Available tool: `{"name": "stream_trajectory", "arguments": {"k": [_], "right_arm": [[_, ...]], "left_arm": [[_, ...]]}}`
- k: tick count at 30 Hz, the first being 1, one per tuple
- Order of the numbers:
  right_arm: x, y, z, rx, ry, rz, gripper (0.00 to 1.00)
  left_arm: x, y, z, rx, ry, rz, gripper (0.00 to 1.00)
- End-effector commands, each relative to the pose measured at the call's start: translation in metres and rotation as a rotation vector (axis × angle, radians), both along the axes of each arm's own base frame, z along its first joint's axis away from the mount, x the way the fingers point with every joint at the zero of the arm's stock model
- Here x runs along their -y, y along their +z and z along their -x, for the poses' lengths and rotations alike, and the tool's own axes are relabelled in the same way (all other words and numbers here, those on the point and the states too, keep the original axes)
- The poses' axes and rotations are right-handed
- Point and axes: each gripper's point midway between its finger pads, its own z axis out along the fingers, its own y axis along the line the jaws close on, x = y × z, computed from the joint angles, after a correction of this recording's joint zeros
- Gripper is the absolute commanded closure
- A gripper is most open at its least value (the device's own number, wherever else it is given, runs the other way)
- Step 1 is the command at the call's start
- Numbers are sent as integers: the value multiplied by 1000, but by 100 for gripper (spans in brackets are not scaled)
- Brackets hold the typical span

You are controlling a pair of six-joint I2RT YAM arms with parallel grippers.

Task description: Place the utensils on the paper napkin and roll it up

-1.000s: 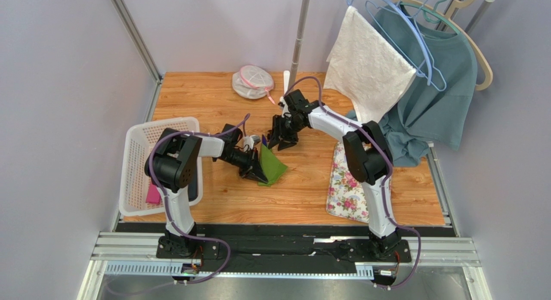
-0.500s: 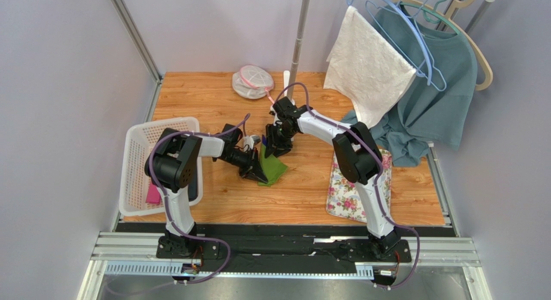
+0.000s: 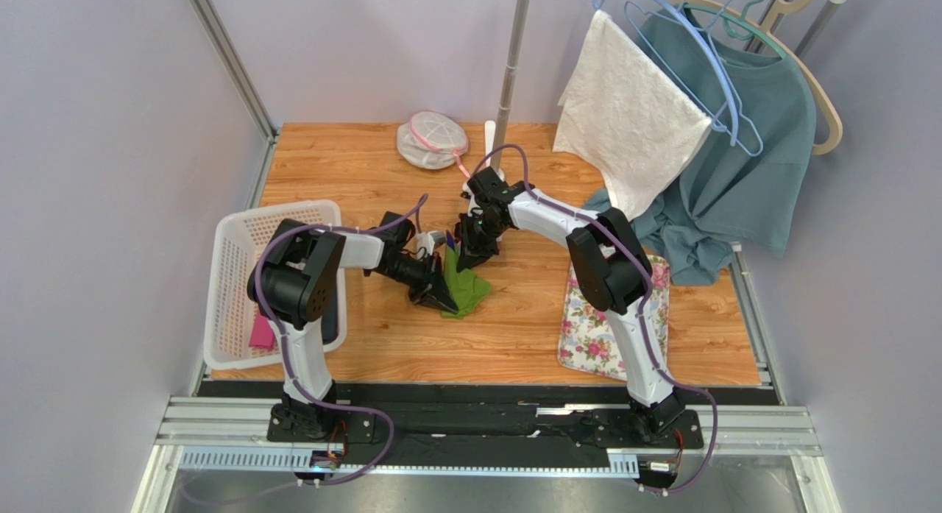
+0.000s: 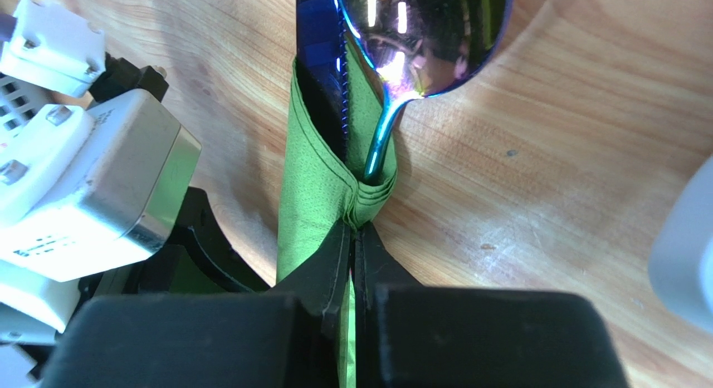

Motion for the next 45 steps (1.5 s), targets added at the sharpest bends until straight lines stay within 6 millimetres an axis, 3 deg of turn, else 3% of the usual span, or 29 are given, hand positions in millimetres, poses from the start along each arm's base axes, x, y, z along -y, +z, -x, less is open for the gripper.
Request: {"name": "stream_trajectory", "arguments": {"k": [1, 3, 10, 12, 13, 15, 21, 28, 30, 34, 38, 41, 45], "right_arm": [[5, -10, -5, -32, -25, -58, 100], [-3, 10, -13, -3, -21, -149, 100], [-7, 44, -24, 49, -10, -293, 100], [-8, 48, -25, 65, -4, -313, 100], [-8, 50, -25, 65, 1, -327, 100], [-9, 58, -24, 84, 9, -348, 100], [-12, 78, -22, 124, 32, -396, 100], [-11, 84, -19, 139, 57, -407, 100], [-10, 86, -19, 146, 62, -409, 100], [-11, 100, -17, 169, 84, -430, 100], [-11, 118, -16, 206, 114, -447, 100], [-11, 135, -14, 244, 145, -459, 100], [-8, 159, -10, 285, 180, -480, 100]], "left_arm": [[-8, -15, -22, 142, 20, -104, 97], [-3, 2, -32, 202, 26, -74, 89], [0, 65, -46, 386, 21, -24, 64], [-3, 85, -47, 449, 20, -22, 46], [-5, 91, -46, 475, 14, -30, 44], [-12, 110, -50, 551, 27, -36, 30], [-42, 150, -73, 706, 100, -122, 21], [-70, 197, -97, 937, 164, -186, 18], [-74, 205, -97, 974, 175, -198, 16], [-84, 216, -99, 1016, 209, -236, 2], [-97, 232, -103, 1016, 291, -212, 1], [-97, 245, -99, 1004, 327, -98, 1], [-97, 269, -96, 1146, 343, -38, 1]]}}
